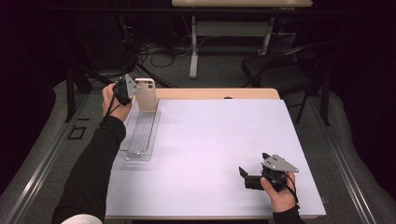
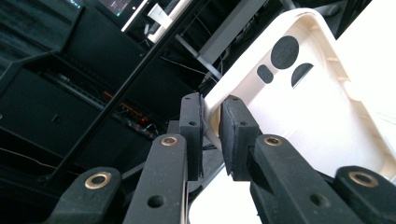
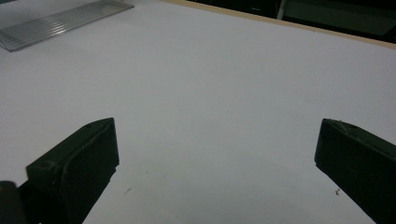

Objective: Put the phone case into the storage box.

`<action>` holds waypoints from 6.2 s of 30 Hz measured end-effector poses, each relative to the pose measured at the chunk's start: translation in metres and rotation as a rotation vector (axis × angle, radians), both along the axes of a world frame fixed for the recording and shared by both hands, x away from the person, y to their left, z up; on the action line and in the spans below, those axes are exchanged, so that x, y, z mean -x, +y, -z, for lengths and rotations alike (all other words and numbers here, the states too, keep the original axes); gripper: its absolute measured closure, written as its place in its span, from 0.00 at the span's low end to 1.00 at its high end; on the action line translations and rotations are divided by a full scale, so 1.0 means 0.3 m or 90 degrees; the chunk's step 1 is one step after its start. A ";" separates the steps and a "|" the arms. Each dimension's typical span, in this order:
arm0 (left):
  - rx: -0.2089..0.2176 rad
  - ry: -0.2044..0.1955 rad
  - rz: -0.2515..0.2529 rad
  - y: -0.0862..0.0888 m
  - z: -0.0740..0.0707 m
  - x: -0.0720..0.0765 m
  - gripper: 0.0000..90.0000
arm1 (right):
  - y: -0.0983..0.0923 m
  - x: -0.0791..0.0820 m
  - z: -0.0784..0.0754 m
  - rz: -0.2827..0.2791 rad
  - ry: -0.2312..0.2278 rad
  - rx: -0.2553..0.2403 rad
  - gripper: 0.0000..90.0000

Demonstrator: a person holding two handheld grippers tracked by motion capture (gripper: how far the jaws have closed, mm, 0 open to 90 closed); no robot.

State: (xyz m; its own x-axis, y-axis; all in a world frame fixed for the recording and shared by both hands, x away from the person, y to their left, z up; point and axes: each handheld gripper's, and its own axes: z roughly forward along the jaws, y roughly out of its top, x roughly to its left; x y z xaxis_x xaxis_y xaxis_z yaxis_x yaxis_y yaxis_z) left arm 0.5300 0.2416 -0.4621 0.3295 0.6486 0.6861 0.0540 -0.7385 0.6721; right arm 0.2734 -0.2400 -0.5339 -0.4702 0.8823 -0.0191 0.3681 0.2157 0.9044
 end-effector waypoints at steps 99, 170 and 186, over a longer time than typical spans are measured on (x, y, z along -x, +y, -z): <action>-0.004 0.008 -0.002 0.010 0.020 -0.021 0.57 | 0.013 -0.002 0.019 -0.013 0.012 0.006 0.00; 0.382 0.297 0.073 0.007 -0.223 0.263 0.17 | 0.027 -0.058 -0.027 -0.077 0.004 0.035 0.00; 0.402 0.319 0.119 -0.036 -0.210 0.425 0.17 | 0.024 -0.050 -0.027 -0.074 0.003 0.029 0.00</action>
